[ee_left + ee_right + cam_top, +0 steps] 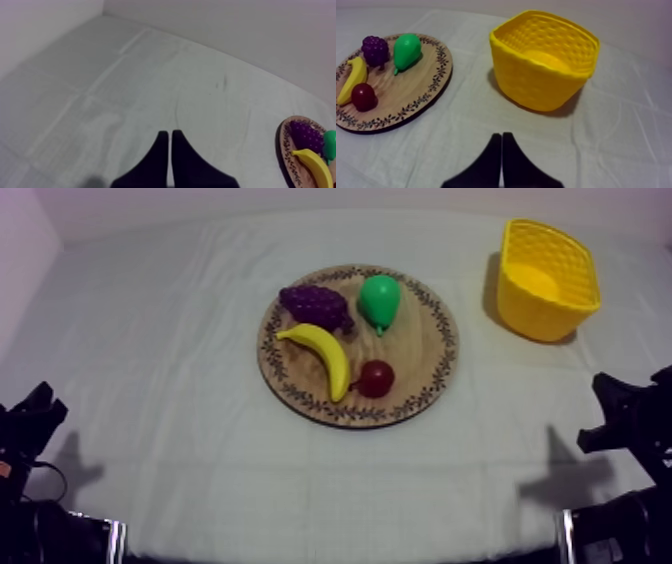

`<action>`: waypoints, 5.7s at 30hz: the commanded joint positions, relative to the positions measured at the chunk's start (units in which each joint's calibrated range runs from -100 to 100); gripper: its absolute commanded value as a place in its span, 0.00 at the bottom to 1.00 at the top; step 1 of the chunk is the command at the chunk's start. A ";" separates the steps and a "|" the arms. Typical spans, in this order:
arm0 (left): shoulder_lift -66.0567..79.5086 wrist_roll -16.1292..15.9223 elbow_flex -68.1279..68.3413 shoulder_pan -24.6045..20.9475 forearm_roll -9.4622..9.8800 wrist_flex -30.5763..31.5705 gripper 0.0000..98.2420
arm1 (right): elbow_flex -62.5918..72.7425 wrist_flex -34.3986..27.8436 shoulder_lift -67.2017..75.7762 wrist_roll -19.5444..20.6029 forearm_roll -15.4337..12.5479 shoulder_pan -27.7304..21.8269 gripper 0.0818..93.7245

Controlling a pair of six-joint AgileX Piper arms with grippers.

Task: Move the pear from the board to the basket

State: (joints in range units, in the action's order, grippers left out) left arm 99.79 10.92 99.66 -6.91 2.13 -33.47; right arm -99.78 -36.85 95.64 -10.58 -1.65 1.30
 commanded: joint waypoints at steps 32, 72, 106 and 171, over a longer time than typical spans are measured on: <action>0.04 -0.01 0.00 -0.01 -0.01 0.00 0.00 | 73.34 -34.73 -32.66 14.85 10.31 13.72 0.06; 0.04 -0.01 0.00 -0.01 -0.01 0.00 0.00 | 88.21 -17.68 -98.84 23.25 9.10 23.39 0.07; 0.04 -0.01 0.00 -0.01 -0.01 0.00 0.00 | 83.99 -9.80 -107.88 24.46 12.14 23.07 0.96; 0.04 -0.01 0.00 -0.01 -0.01 0.00 0.00 | 86.72 -12.14 -100.87 5.63 7.61 -0.03 0.50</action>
State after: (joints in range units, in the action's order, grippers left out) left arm 99.79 10.92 99.66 -6.91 2.13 -33.47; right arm -12.46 -49.84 -5.11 -5.02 5.73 3.25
